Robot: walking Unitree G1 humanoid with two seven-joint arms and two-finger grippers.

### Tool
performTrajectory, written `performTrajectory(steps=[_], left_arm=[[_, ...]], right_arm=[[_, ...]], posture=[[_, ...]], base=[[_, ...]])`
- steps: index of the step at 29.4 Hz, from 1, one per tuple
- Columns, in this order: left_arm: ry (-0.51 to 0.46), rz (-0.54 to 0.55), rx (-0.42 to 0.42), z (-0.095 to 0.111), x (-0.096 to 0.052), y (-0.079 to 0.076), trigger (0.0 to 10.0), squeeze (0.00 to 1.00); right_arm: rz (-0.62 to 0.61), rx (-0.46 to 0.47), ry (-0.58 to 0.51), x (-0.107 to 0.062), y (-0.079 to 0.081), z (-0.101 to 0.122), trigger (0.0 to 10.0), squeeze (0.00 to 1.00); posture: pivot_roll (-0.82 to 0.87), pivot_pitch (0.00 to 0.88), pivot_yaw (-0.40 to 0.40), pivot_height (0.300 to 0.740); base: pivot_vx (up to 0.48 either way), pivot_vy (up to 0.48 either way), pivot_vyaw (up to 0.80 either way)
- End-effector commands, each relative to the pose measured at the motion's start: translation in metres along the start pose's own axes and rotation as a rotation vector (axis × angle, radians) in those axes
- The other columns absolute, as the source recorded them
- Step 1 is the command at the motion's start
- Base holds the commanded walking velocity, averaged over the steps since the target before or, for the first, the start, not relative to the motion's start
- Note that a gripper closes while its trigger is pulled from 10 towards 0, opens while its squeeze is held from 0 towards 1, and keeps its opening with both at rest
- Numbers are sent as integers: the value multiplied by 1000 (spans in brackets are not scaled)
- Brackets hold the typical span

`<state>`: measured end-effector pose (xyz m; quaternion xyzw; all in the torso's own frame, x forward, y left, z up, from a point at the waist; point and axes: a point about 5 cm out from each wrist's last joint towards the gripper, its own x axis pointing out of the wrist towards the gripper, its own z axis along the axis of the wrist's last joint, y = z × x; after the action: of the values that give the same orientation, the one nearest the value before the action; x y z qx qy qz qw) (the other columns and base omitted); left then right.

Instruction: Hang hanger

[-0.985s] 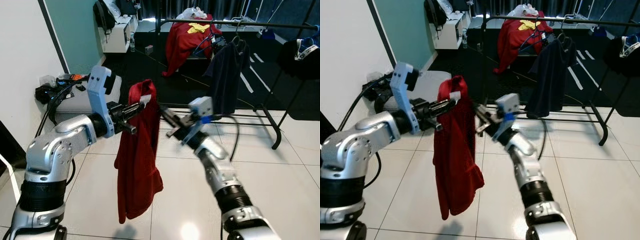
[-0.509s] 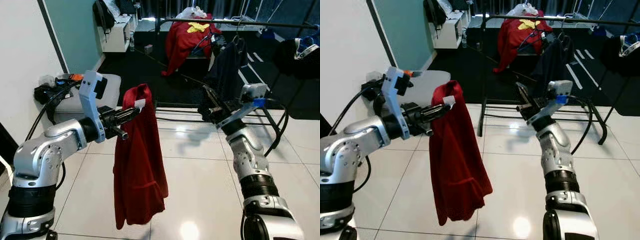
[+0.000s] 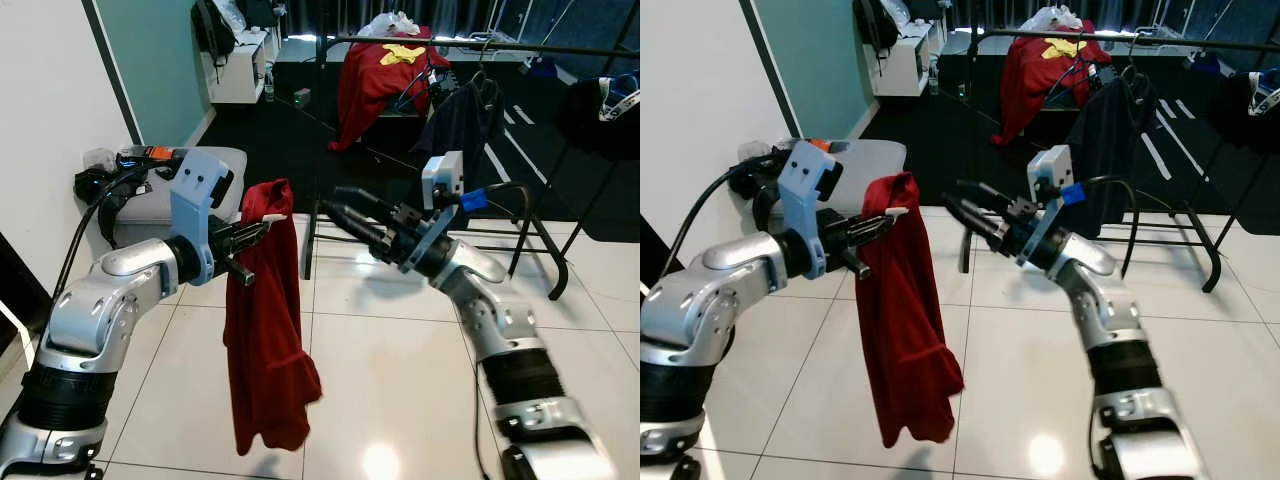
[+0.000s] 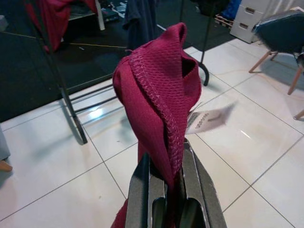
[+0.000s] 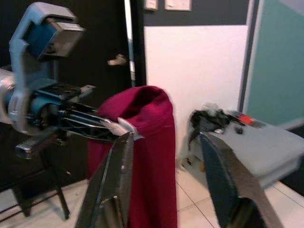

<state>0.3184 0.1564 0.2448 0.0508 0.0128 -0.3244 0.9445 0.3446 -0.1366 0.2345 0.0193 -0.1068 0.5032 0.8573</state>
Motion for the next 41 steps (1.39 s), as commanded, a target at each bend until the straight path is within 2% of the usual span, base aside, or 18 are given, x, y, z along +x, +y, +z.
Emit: performTrajectory(steps=[1,4,6,9,12,17,20,24,32,34,41], left_arm=[[-13,-34,39,4,-4,-4,0,0],[-13,-53,51,4,-5,-6,0,0],[-27,-154,84,5,-7,-16,0,0],[-30,-194,89,5,-8,-21,0,0],[-34,-242,94,5,-9,-29,0,0],[-35,-244,93,5,-8,-30,0,0],[-31,-229,95,5,-7,-29,0,0],[-32,-242,98,5,-8,-29,0,0],[-34,-260,102,6,-7,-32,0,0],[-44,-281,108,8,-5,-36,0,0],[-53,-310,120,11,-4,-43,0,0]], right_arm=[[50,-30,87,-2,-6,7,10000,0],[66,-49,126,-9,-12,12,10000,0],[101,-73,191,-24,-28,26,10000,0],[113,-71,183,-25,-31,29,10000,0],[170,-45,157,-22,-29,33,10000,0],[235,0,123,-20,-24,37,10000,0],[429,116,71,-21,-11,48,10000,0],[463,119,84,-23,-14,49,10000,0],[445,83,131,-21,-18,44,10000,0],[360,15,194,-14,-25,37,10000,0],[337,-8,182,-4,-28,39,9882,0]], posture=[[90,16,26,740],[89,17,25,740],[83,18,18,740],[84,19,17,740],[83,18,14,740],[90,17,6,740],[93,19,5,740],[92,20,6,740],[86,24,8,740],[88,28,6,740],[88,30,2,740]], base=[[0,0,0],[0,0,0],[0,0,0],[0,0,0],[0,0,0],[0,0,0],[0,0,0],[0,0,0],[0,0,0],[0,0,0],[0,0,0]])
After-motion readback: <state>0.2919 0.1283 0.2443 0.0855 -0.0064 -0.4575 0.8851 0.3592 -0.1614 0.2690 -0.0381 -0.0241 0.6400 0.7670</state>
